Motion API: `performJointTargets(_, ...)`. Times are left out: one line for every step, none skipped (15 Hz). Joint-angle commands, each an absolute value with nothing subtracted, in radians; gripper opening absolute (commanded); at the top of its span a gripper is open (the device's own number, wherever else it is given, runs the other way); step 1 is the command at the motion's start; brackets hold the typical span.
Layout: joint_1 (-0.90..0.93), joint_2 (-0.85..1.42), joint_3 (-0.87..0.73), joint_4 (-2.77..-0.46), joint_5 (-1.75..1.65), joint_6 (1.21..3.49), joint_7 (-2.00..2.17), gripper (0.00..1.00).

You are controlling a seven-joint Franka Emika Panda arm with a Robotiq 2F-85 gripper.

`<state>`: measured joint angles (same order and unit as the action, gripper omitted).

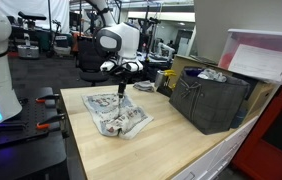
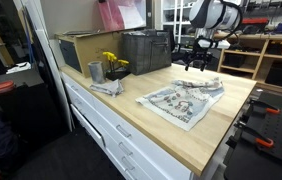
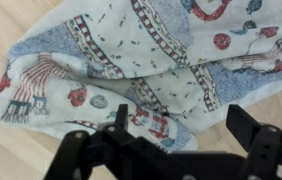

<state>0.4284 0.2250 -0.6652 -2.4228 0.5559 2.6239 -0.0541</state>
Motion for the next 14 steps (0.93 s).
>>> performJointTargets(0.246,0.197,-0.488,-2.432,0.455,2.659,0.015,1.0)
performJointTargets(0.213,0.207,-0.453,-2.421,0.451,2.679,0.018,1.0)
performJointTargets(0.15,0.245,-0.39,-2.397,0.428,2.729,0.051,1.0)
performJointTargets(0.108,0.285,-0.35,-2.373,0.394,2.78,0.095,1.0)
performJointTargets(0.065,0.321,-0.311,-2.353,0.381,2.835,0.117,1.0)
performJointTargets(0.032,0.355,-0.284,-2.335,0.37,2.893,0.148,1.0)
performJointTargets(0.01,0.386,-0.269,-2.317,0.35,2.937,0.18,1.0)
performJointTargets(-0.004,0.423,-0.263,-2.292,0.336,2.959,0.219,1.0)
performJointTargets(-0.013,0.46,-0.26,-2.269,0.323,2.978,0.253,1.0)
performJointTargets(-0.013,0.499,-0.264,-2.244,0.312,2.991,0.286,1.0)
performJointTargets(-0.011,0.529,-0.269,-2.221,0.306,2.992,0.313,1.0)
performJointTargets(-0.009,0.561,-0.273,-2.196,0.303,2.992,0.339,1.0)
performJointTargets(-0.009,0.593,-0.273,-2.17,0.305,2.984,0.361,0.75)
performJointTargets(-0.006,0.619,-0.277,-2.143,0.304,2.981,0.379,0.74)
